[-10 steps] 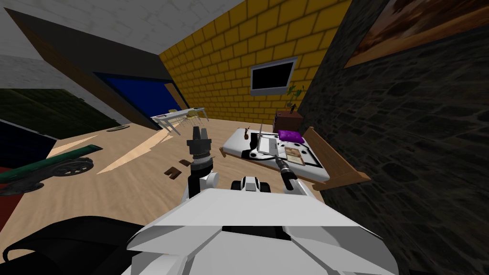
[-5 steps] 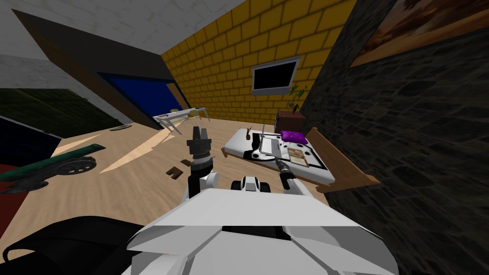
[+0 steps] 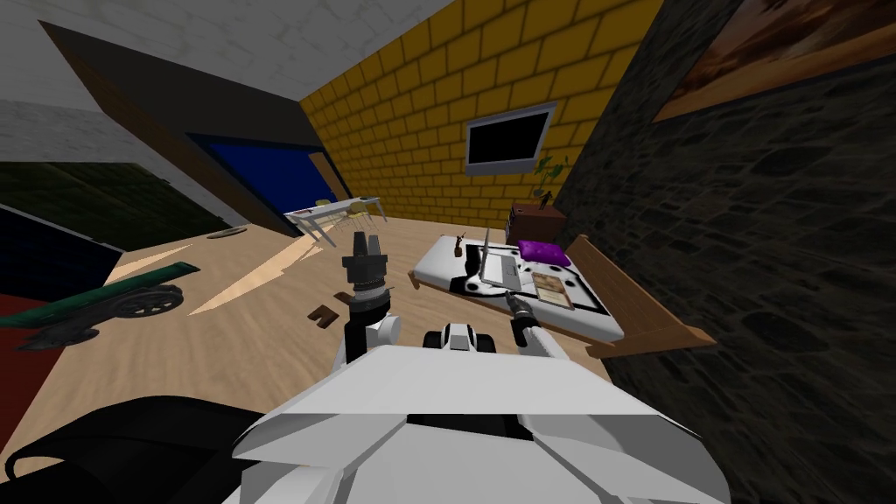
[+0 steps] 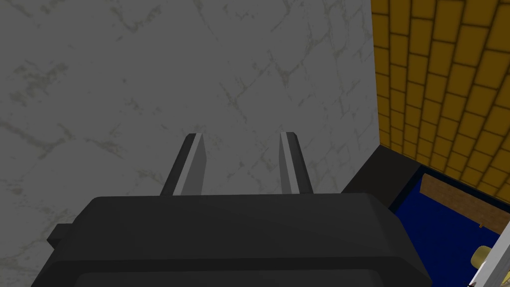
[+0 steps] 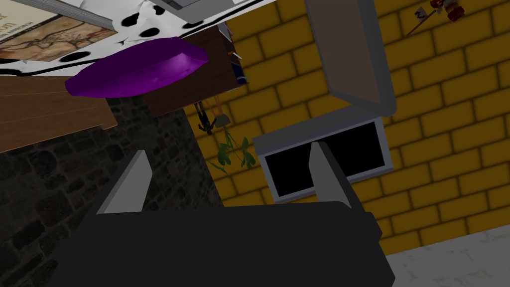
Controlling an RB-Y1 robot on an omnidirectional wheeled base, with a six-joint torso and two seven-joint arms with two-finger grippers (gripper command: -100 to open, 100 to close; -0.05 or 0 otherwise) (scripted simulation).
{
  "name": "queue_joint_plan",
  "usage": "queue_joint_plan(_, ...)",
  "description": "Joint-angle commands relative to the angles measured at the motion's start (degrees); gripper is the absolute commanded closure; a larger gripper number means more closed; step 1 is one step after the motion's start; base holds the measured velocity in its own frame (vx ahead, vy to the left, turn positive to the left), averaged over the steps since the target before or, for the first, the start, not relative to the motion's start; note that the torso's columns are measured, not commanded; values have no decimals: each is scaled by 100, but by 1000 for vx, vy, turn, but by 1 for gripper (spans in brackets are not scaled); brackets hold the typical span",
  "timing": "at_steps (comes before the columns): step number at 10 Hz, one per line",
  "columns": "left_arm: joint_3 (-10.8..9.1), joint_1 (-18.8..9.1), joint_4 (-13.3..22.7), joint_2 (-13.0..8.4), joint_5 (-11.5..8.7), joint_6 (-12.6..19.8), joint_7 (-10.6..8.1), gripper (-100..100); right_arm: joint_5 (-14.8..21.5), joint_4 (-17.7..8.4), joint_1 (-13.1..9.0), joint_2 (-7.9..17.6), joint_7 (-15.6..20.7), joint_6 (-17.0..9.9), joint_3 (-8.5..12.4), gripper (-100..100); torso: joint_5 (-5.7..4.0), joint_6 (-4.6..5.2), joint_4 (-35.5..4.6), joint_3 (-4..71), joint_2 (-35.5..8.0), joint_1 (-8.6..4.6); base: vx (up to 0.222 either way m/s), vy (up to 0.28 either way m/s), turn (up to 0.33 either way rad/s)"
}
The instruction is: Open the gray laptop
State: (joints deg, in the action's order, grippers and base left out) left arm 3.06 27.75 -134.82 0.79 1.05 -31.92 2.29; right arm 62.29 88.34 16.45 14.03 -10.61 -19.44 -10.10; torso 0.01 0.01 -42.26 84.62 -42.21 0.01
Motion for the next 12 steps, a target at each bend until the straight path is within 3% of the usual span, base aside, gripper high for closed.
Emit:
queue_joint_plan(1, 0, 0, 0, 0, 0, 0, 0, 0, 423, -303, -125, 49, -123, -211, -59, -100, -4, 0, -3, -6, -10, -15, 33, 45, 55)
queue_joint_plan(2, 0, 0, 0, 0, 0, 0, 0, 0, 546, -303, -125, 49, -123, -211, -59, -100, -4, -1, -3, -7, -8, -7, 38, 51, 28)
queue_joint_plan(3, 0, 0, 0, 0, 0, 0, 0, 0, 754, -542, -238, 98, -205, -409, -132, -100, -1, 0, -2, -5, -7, -1, 65, 76, 53)
queue_joint_plan(6, 0, 0, 0, 0, 0, 0, 0, 0, 1188, -776, -352, 143, -282, -599, -204, -100, -1, -1, -2, -3, -4, 2, 57, 68, 38)
queue_joint_plan(8, 0, 0, 0, 0, 0, 0, 0, 0, 1631, -1211, -583, 230, -425, -951, -343, -100, -2, -1, -3, -6, -7, -2, 76, 85, 86)
queue_joint_plan(11, 0, 0, 0, 0, 0, 0, 0, 0, 2044, -1432, -697, 278, -491, -1113, -410, -100, -4, -1, -1, -3, -3, -10, 79, 54, 42)
queue_joint_plan(12, -1, 0, 0, 0, 0, 0, 0, 0, 2288, -1632, -809, 333, -553, -1265, -475, -100, -4, 1, -3, -8, -14, -13, 64, 41, 63)
